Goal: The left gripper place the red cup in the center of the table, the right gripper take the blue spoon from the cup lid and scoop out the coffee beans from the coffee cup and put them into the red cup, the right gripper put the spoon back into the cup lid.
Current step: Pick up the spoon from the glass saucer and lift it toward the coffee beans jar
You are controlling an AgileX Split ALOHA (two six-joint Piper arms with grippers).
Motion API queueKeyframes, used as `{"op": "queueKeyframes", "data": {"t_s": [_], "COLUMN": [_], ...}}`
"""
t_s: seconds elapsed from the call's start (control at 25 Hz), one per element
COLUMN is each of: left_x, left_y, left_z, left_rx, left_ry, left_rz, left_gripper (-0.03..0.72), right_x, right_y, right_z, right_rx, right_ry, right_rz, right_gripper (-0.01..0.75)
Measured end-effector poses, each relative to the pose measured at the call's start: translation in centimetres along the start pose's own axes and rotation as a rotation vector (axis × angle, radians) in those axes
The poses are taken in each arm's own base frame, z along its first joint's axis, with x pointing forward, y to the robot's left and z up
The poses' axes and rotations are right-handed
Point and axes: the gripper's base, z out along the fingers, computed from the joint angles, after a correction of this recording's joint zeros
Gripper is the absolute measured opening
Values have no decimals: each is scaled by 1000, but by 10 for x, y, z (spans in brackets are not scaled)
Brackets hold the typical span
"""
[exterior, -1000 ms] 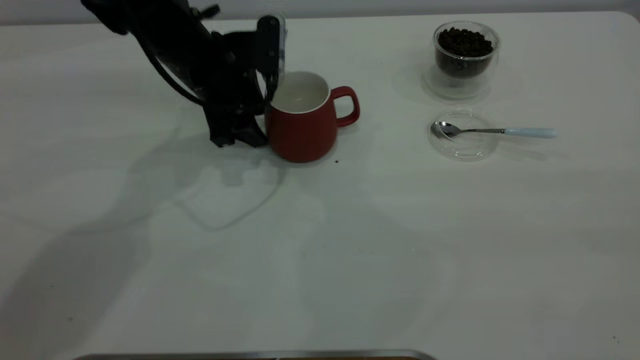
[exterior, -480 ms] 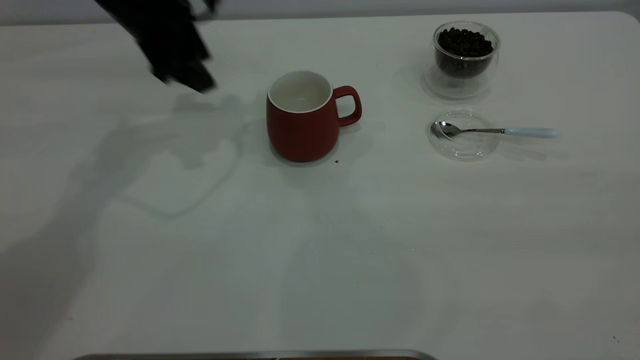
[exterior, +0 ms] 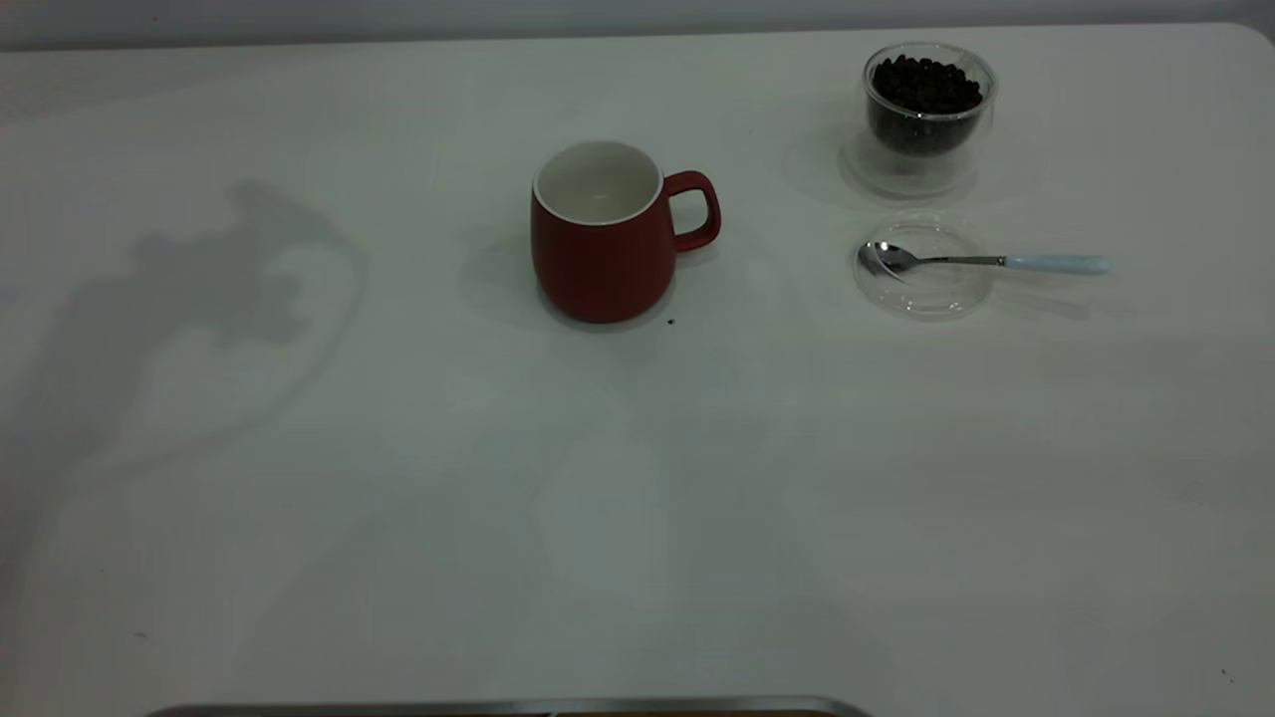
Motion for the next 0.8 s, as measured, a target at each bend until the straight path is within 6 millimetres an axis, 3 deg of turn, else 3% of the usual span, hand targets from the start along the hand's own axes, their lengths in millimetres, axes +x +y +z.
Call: {"op": "queueKeyframes", "data": {"t_s": [0.2, 0.4, 0.48, 0.6, 0.8], "left_x": [15, 49, 66, 99, 162], "left_y": [-24, -58, -71, -92, -122], "left_z": [-88, -169, -192, -207, -187], "left_rx": [-38, -57, -78, -84, -64], "left_ry": [-67, -137, -199, -240, -193], "left_rz": [-79, -148, -191, -258, -323], "left_gripper": [561, 561, 561, 561, 561], "right_x": [0, 0, 0, 0, 0], "right_y": [0, 0, 0, 0, 0], "right_z": [0, 0, 0, 0, 0], "right_rx": [0, 0, 0, 0, 0], "right_ry": [0, 0, 0, 0, 0], "right_rz": [0, 0, 0, 0, 0], "right_gripper": [241, 241, 241, 241, 241]}}
